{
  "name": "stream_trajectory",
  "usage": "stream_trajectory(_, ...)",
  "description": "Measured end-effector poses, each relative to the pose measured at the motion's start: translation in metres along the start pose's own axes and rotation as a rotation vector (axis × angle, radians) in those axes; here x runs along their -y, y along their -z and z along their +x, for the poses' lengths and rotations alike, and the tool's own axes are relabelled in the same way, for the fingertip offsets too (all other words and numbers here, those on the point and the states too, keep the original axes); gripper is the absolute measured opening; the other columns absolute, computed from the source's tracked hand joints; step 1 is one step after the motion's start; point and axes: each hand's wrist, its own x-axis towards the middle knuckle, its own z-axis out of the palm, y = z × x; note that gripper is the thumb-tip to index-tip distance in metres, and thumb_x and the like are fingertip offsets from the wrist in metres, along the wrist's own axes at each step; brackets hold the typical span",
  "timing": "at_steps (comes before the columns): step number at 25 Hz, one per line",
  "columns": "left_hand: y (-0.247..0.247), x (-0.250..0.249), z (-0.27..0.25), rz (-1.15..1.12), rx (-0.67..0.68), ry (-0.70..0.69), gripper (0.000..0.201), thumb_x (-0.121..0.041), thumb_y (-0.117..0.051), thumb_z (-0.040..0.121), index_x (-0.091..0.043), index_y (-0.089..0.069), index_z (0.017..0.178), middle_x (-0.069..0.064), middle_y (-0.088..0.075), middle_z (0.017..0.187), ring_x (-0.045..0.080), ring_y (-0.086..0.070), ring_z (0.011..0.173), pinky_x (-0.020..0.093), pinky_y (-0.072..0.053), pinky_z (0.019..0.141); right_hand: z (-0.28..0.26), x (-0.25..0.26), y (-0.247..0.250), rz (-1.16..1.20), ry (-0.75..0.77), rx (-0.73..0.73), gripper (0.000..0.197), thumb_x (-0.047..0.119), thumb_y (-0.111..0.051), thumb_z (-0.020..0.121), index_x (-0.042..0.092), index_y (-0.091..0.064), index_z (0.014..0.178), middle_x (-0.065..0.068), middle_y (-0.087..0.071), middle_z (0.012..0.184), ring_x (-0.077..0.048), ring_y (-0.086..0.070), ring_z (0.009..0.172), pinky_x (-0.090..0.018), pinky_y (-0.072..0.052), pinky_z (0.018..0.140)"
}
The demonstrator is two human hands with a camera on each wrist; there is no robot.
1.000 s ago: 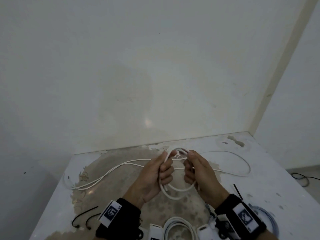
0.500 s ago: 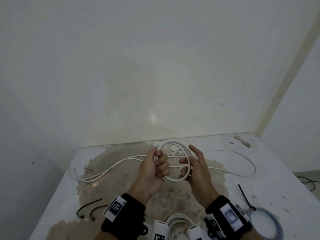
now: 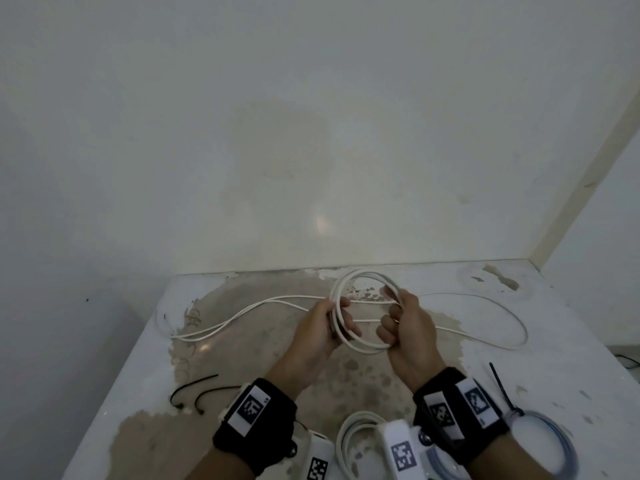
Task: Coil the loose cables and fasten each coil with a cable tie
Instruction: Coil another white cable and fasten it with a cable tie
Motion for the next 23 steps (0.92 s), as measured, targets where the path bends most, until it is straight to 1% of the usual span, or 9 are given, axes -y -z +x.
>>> stream_trajectory(2,0.010,0.005,-0.003,-0.046,-0.065,0.028,0.026,-0.013,-0.030,0.098,-0.009,-0.051,0.083,0.000,-0.037,0.050,0.014,-0.039,0.039,0.028,-0.040,0.049,-0.002,-0.007,0.005,-0.036,-0.084,0.100,0.041,0.037,-0.038,0.107,0.007,-0.058,0.088,0.007,-0.021,0.050,-0.007,-0.017,0.037,-0.021,-0.018,0.034)
stream_trajectory(5,0.030,0.007,-0.002,-0.066,-0.190,0.018,0.030,-0.023,-0.033,0.100,-0.017,-0.042,0.072,-0.004,-0.023,0.051,0.008,-0.018,0.037,0.021,-0.020,0.036,-0.010,-0.022,0.007,0.107,-0.324,0.333,0.037,0.033,-0.038,0.105,0.010,-0.058,0.084,0.006,-0.026,0.048,-0.007,-0.025,0.036,-0.022,-0.026,0.037)
stream_trajectory(8,0.055,0.014,0.001,0.010,-0.209,0.083,0.037,-0.033,-0.035,0.103,-0.015,-0.048,0.074,-0.005,-0.031,0.050,0.008,-0.026,0.037,0.021,-0.026,0.039,-0.012,-0.028,0.005,0.095,-0.388,0.424,0.028,0.027,-0.037,0.101,0.010,-0.056,0.088,0.006,-0.026,0.051,-0.006,-0.023,0.035,-0.022,-0.024,0.035)
stream_trajectory(11,0.085,0.025,0.002,0.259,-0.175,0.162,0.046,-0.036,-0.031,0.105,-0.009,-0.065,0.088,0.001,-0.061,0.065,0.014,-0.057,0.055,0.028,-0.049,0.060,-0.011,-0.033,0.009,-0.095,-0.326,0.378,0.037,0.037,-0.037,0.106,0.015,-0.049,0.078,0.006,-0.018,0.056,-0.007,-0.015,0.039,-0.024,-0.015,0.038)
stream_trajectory(13,0.127,0.035,0.003,0.490,-0.204,0.216,0.043,-0.034,-0.033,0.106,-0.010,-0.067,0.095,0.004,-0.067,0.082,0.016,-0.062,0.068,0.025,-0.049,0.065,-0.009,-0.037,0.017,-0.246,-0.282,0.343,0.041,0.044,-0.038,0.105,0.017,-0.042,0.074,0.004,-0.014,0.060,-0.009,-0.013,0.043,-0.025,-0.013,0.040)
stream_trajectory(16,0.220,0.048,0.003,0.920,-0.425,0.149,0.023,-0.020,-0.047,0.101,-0.006,-0.064,0.106,0.013,-0.066,0.103,0.024,-0.062,0.087,0.032,-0.055,0.082,-0.007,-0.040,0.038,-0.282,-0.270,0.269,0.041,0.046,-0.040,0.101,0.018,-0.034,0.072,0.004,-0.015,0.058,-0.008,-0.014,0.041,-0.024,-0.019,0.037)
stream_trajectory(19,0.297,0.051,0.001,1.212,-0.684,0.192,0.038,-0.020,-0.053,0.097,-0.007,-0.052,0.133,0.021,-0.046,0.137,0.040,-0.054,0.115,0.045,-0.047,0.096,-0.008,-0.038,0.053,-0.248,-0.293,0.159,0.041,0.043,-0.037,0.102,0.017,-0.033,0.071,0.003,-0.019,0.053,-0.008,-0.016,0.037,-0.024,-0.021,0.035)
stream_trajectory(21,0.323,0.054,0.000,1.435,-0.655,0.297,0.041,-0.025,-0.047,0.099,-0.015,-0.044,0.139,0.017,-0.032,0.146,0.041,-0.050,0.117,0.046,-0.045,0.098,-0.009,-0.037,0.058,-0.248,-0.288,0.119,0.042,0.042,-0.035,0.104,0.017,-0.033,0.071,0.003,-0.021,0.052,-0.008,-0.016,0.036,-0.024,-0.021,0.035)
stream_trajectory(23,0.337,0.061,0.004,1.641,-0.588,0.352,0.035,-0.027,-0.041,0.101,-0.019,-0.044,0.135,0.015,-0.033,0.144,0.037,-0.054,0.112,0.044,-0.048,0.093,-0.008,-0.038,0.060,-0.270,-0.274,0.110,0.042,0.041,-0.035,0.105,0.016,-0.035,0.071,0.003,-0.022,0.052,-0.008,-0.016,0.037,-0.024,-0.021,0.035)
